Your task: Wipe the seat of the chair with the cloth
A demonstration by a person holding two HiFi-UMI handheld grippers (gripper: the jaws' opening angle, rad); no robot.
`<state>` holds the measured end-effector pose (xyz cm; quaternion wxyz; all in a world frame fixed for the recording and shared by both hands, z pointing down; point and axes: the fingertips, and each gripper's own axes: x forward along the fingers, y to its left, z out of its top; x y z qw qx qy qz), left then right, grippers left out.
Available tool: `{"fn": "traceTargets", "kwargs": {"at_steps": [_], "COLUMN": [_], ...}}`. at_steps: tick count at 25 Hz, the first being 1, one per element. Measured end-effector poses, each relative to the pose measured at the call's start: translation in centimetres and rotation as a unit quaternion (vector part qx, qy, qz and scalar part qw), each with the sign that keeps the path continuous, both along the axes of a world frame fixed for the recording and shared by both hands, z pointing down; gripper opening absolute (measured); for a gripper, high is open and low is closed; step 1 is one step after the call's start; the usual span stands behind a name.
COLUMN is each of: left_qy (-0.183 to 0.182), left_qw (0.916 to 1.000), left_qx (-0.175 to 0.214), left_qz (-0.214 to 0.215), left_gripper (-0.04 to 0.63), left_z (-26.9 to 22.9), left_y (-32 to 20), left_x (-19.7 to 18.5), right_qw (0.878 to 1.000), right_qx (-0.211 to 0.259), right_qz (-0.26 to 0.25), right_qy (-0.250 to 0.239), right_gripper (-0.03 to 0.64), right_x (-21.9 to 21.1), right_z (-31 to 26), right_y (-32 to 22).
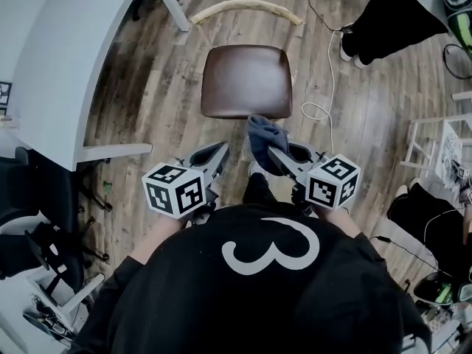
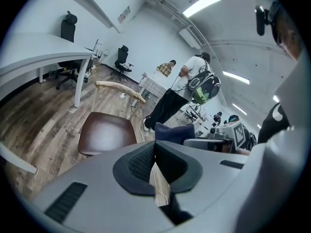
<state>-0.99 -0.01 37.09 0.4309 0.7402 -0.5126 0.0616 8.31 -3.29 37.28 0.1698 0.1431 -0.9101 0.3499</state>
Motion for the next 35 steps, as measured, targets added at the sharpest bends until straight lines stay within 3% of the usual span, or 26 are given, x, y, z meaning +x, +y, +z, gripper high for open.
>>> {"fn": "traceTargets", "kwargs": {"at_steps": [8,14,21,27,35], "left_qy": [-0.002,0.004,0.030,0.001,-0.002], "left_qw": [0.9997,0.9986,0.9934,0.9947,0.9918], "left_qx": [0.000,-0.033,-0.102,-0.102,-0.124], "left_qz": [-0.026,-0.042,-0.044,-0.002,-0.030], "left_gripper": [0.012,0.012,0.012,0.012,0.012], "left_z": [0.7,4.5,11.0,14.7,18.9], "left_y": [-5.8,-7.9,-10.2,-12.7,-17.3], "left_x": [-0.6,-3.4,-6.8,-10.6,-17.0], "right_qw": [1.000,0.999,0.995,0.993,0.989], "right_qx": [0.023,-0.014,-0.066,-0.076,-0.108], "right_qz": [-0.006,0.009,0.015,0.018,0.034], "right_qy": [0.018,0.036,0.080,0.086,0.092], "right_gripper": [0.055,0.055,0.055,0.055,0.055], "right_x": [-0.6,-2.8,-6.2,-11.4,-16.9], "right_z": [0.3,3.6,9.2,12.5,16.3], "right_y": [-7.2,-9.8,-12.4,-15.6,-19.8]}}
